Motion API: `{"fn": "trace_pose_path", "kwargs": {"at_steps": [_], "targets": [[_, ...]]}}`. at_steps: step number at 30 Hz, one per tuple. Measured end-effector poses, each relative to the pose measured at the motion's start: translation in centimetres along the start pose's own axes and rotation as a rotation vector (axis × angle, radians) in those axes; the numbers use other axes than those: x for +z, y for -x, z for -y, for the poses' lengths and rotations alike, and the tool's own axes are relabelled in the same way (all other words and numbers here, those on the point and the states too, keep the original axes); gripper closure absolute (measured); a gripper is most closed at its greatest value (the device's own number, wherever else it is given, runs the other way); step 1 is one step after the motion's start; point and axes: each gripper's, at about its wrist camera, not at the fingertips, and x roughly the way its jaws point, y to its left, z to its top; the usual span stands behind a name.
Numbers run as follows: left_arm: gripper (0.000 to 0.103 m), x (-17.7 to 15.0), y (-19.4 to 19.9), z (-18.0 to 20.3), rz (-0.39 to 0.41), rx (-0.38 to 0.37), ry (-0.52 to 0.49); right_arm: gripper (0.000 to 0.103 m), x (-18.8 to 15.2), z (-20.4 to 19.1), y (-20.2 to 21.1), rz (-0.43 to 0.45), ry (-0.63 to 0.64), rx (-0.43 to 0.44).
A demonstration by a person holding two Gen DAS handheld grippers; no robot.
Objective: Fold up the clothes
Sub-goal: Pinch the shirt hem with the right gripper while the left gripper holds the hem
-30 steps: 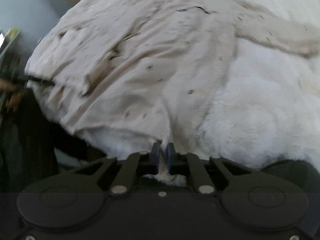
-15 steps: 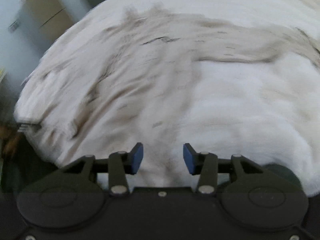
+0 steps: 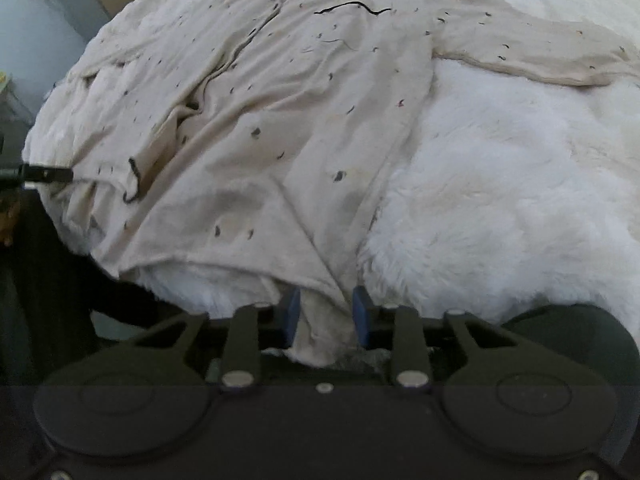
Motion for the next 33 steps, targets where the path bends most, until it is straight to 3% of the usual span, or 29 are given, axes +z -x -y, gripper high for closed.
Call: {"fn": "trace_pose_path", "kwargs": {"at_steps": [3, 6, 8, 11, 12, 14, 16, 17, 18, 20, 23, 25, 26, 27, 33], "targets": [[0.021, 0.0, -0.1, 0.1, -0.002, 0.003, -0.005, 0.101, -0.2, -0.2, -0.1, -0.009, 0.033, -0.013], [0.021, -0.2, 0.0, 0.1, 0.000, 0.001, -0.007, 0.086, -0.4, -0.2, -0.1, -0.004, 0.051, -0.023], [0.021, -0.2, 0.0, 0.1, 0.002, -0.001, -0.004, 0.085, -0.4, 0.4, -0.5, -0.015, 0.027, -0.023], [0.021, -0.2, 0.0, -0.2, 0.000, -0.002, -0.007, 0.088, -0.5, 0.9, -1.0, -0.042, 0.006, 0.018], [0.021, -0.2, -0.1, -0.6, -0.002, -0.005, -0.013, 0.100, -0.6, 0.8, -1.0, -0.042, 0.016, 0.021], [0.022, -0.3, -0.2, -0.6, -0.003, -0.001, -0.010, 0.103, -0.8, 0.3, -0.8, -0.022, 0.038, 0.027], [0.036, -0.4, -0.2, -0.7, -0.005, -0.010, 0.007, 0.103, -0.9, -0.2, -0.3, 0.007, 0.052, 0.031], [0.063, -0.4, -0.2, -0.8, -0.010, -0.021, 0.014, 0.103, -0.9, -0.5, 0.3, 0.030, 0.057, 0.029], [0.083, -0.4, -0.1, -1.0, -0.015, -0.034, 0.026, 0.103, -0.9, -0.7, 0.8, 0.050, 0.063, 0.018], [0.092, -0.4, 0.4, -1.2, -0.006, -0.046, 0.037, 0.103, -0.8, -1.0, 1.6, 0.082, 0.069, -0.001], [0.090, -0.8, 1.3, -1.0, 0.005, -0.034, 0.020, 0.103, -0.3, -0.8, 3.1, 0.139, 0.045, -0.013], [0.076, -1.3, 1.8, -0.8, 0.001, 0.001, 0.000, 0.103, 0.0, -0.5, 3.6, 0.152, 0.033, -0.015], [0.059, -1.5, 1.9, -0.7, -0.002, 0.015, -0.006, 0.103, 0.1, -0.5, 3.7, 0.154, 0.032, -0.014], [0.053, -1.8, 1.9, -0.5, 0.002, 0.037, -0.016, 0.103, 0.2, -0.4, 3.7, 0.155, 0.030, -0.013], [0.054, -2.2, 1.3, 0.5, 0.001, 0.103, -0.068, 0.103, 0.3, -0.4, 2.8, 0.134, 0.027, -0.003]]}}
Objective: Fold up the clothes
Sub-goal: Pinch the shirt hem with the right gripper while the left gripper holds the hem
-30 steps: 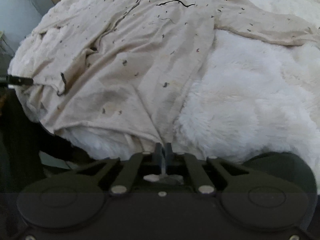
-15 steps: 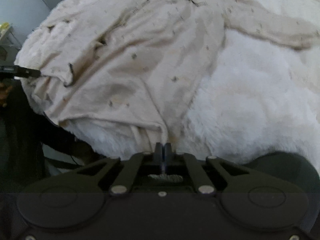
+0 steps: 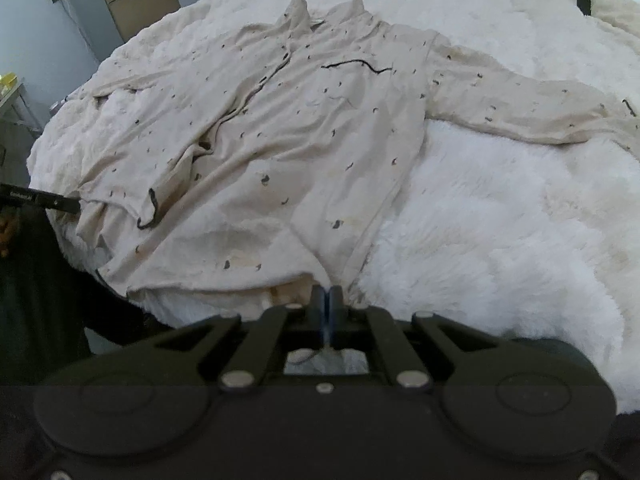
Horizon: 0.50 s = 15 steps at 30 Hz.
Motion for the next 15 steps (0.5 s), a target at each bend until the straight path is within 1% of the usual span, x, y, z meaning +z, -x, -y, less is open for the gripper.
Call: {"fn": "trace_pose_path", "kwargs": {"at_steps": [1, 2, 3, 5, 7, 8, 10, 11, 13, 14, 15], "targets": [[0.055, 0.0, -0.2, 0.0, -0.007, 0.005, 0.002, 0.103, -0.1, -0.1, -0.1, -0.003, -0.001, 0.001], [0.061, 0.1, -0.4, -0.1, -0.012, 0.008, 0.001, 0.102, -0.2, -0.1, -0.3, -0.008, -0.003, 0.002], [0.073, 0.1, -0.5, -0.1, -0.013, 0.009, -0.004, 0.102, -0.3, 0.0, -0.6, -0.022, -0.011, 0.004], [0.085, 0.0, -0.3, -0.1, -0.008, 0.001, -0.016, 0.100, -0.4, 0.1, -1.0, -0.036, -0.022, 0.002], [0.086, -0.2, 0.2, -0.2, 0.014, 0.002, -0.010, 0.091, -0.6, 0.2, -1.7, -0.062, -0.031, 0.000], [0.087, -0.3, 0.5, -0.3, 0.023, 0.002, -0.005, 0.090, -0.6, 0.1, -2.1, -0.074, -0.030, 0.002], [0.087, -0.3, 0.8, -0.5, 0.026, 0.001, 0.010, 0.085, -0.7, -0.1, -2.7, -0.095, -0.026, 0.008], [0.086, -0.3, 0.9, -0.5, 0.026, 0.007, 0.015, 0.083, -0.8, -0.3, -3.1, -0.104, -0.023, 0.012], [0.079, -0.3, 1.1, -0.6, 0.024, 0.026, 0.029, 0.082, -0.8, -0.5, -3.5, -0.110, -0.024, 0.024], [0.075, -0.3, 1.1, -0.7, 0.024, 0.029, 0.033, 0.083, -0.8, -0.6, -3.6, -0.110, -0.026, 0.029], [0.074, -0.4, 1.3, -0.8, 0.026, 0.033, 0.040, 0.086, -0.9, -0.7, -3.7, -0.107, -0.021, 0.027]]}}
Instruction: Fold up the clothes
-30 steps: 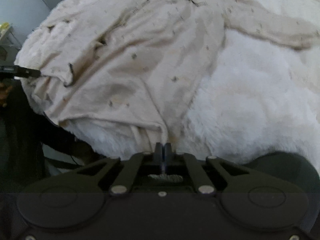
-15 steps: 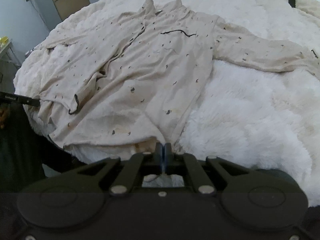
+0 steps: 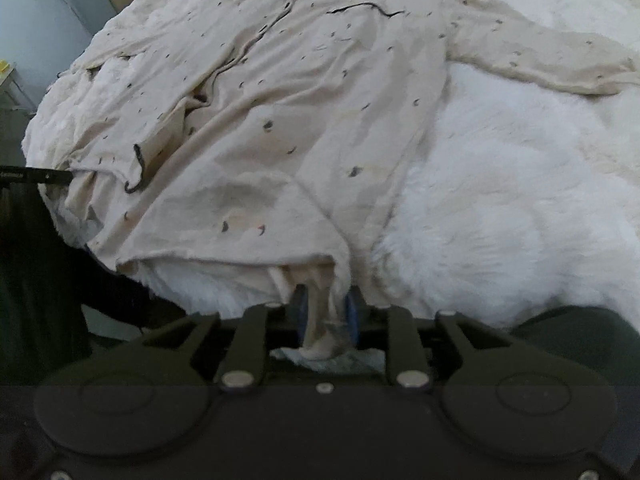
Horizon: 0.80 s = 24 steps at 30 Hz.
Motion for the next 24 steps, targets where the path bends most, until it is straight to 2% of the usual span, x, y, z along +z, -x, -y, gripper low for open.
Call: {"fn": "trace_pose_path", "kwargs": {"at_steps": [1, 2, 7, 9, 11, 16, 19, 20, 22, 24], "targets": [[0.074, 0.0, 0.1, -0.1, 0.002, 0.003, 0.008, 0.095, 0.0, -0.1, -0.1, 0.003, 0.005, -0.002], [0.074, 0.0, 0.2, -0.2, 0.002, 0.000, 0.014, 0.099, 0.0, -0.2, 0.0, 0.010, 0.012, -0.005], [0.072, 0.0, 0.6, -0.7, -0.006, -0.014, 0.038, 0.100, -0.2, -0.1, 0.8, 0.025, 0.028, 0.000], [0.063, 0.0, 1.0, -1.0, -0.003, -0.023, 0.048, 0.100, -0.2, 0.2, 1.0, 0.023, 0.013, 0.004], [0.061, -0.1, 1.3, -1.2, -0.002, -0.030, 0.053, 0.100, -0.3, 0.5, 1.1, 0.021, 0.006, -0.001], [0.062, -0.5, 1.8, -1.3, 0.039, 0.005, 0.059, 0.097, -0.2, 0.4, 0.9, 0.015, 0.012, 0.004], [0.063, -0.3, 1.1, -0.9, 0.026, 0.023, 0.027, 0.096, -0.1, 0.3, 0.8, 0.014, 0.016, 0.005], [0.064, -0.3, 0.9, -0.6, 0.017, 0.030, 0.006, 0.095, -0.1, 0.2, 0.7, 0.012, 0.018, 0.003], [0.074, -0.2, 0.6, -0.1, 0.008, 0.043, -0.028, 0.094, -0.1, 0.2, 0.6, 0.007, 0.022, -0.001], [0.089, -0.2, 0.3, 0.3, 0.002, 0.054, -0.059, 0.096, -0.1, -0.1, 0.4, 0.001, 0.037, -0.002]]}}
